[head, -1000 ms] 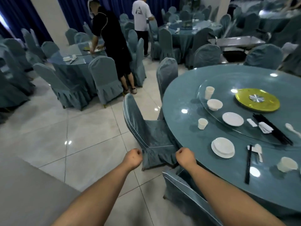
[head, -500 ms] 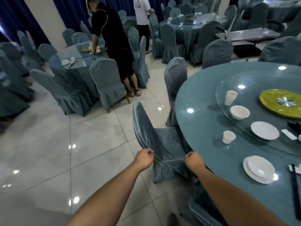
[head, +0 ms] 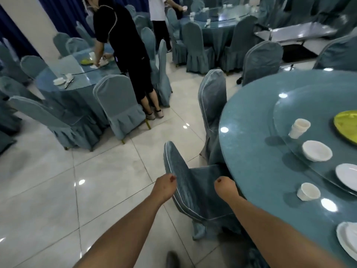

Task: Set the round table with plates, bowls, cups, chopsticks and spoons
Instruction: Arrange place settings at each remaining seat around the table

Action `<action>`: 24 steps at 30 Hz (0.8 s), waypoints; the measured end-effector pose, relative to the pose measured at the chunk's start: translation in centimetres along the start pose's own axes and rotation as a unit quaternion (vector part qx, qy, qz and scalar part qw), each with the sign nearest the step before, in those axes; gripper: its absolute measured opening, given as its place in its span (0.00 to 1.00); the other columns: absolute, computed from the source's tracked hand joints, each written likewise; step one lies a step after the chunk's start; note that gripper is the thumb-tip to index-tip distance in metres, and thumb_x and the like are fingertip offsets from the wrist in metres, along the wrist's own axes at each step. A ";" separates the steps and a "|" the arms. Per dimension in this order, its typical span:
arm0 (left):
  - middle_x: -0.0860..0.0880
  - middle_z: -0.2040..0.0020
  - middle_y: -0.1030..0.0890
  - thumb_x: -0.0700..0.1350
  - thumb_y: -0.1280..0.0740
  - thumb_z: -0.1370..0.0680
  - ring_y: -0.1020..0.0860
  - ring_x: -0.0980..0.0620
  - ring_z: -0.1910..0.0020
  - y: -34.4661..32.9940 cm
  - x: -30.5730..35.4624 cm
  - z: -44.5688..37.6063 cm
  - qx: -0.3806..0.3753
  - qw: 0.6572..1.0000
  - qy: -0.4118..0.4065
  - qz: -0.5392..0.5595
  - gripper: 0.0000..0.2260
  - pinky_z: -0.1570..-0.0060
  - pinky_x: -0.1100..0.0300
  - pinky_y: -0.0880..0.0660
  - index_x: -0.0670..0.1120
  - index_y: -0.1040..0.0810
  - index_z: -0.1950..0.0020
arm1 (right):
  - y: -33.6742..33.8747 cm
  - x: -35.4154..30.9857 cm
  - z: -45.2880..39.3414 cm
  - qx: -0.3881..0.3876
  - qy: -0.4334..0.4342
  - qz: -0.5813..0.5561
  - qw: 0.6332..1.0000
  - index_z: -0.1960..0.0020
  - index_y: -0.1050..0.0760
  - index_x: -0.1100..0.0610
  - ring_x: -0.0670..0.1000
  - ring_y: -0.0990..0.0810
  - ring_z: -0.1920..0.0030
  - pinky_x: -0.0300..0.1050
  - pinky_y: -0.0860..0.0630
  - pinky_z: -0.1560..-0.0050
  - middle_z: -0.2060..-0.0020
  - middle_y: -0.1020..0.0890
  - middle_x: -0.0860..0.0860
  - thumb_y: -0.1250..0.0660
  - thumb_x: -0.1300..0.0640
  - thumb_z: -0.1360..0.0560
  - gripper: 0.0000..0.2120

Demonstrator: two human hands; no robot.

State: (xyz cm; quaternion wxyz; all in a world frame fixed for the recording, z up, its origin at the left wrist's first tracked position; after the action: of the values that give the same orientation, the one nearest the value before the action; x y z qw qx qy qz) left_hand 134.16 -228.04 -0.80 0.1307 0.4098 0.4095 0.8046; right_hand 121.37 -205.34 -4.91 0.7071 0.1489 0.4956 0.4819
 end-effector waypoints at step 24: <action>0.48 0.44 0.17 0.42 0.38 0.21 0.21 0.49 0.44 -9.9 23.2 -18.4 -0.225 0.942 -0.242 -0.064 0.11 0.40 0.59 0.26 0.46 0.18 0.43 | 15.4 9.8 -5.9 0.207 -0.242 -0.106 0.942 0.62 0.28 0.59 0.58 0.25 0.59 0.43 0.32 0.59 0.63 0.23 0.56 0.41 0.58 0.25 0.09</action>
State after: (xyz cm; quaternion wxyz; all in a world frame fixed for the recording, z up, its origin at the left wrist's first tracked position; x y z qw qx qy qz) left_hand 104.25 -219.29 -1.56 0.3655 0.5250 0.1995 0.7422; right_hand 108.59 -191.25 -2.51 0.8062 0.3506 0.4115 0.2403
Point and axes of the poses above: each hand's wrist, its own z-axis away from the middle knuckle, its own y-axis out of the back of the hand, x = y × z, the point moved 8 cm from there along -z, towards the middle knuckle
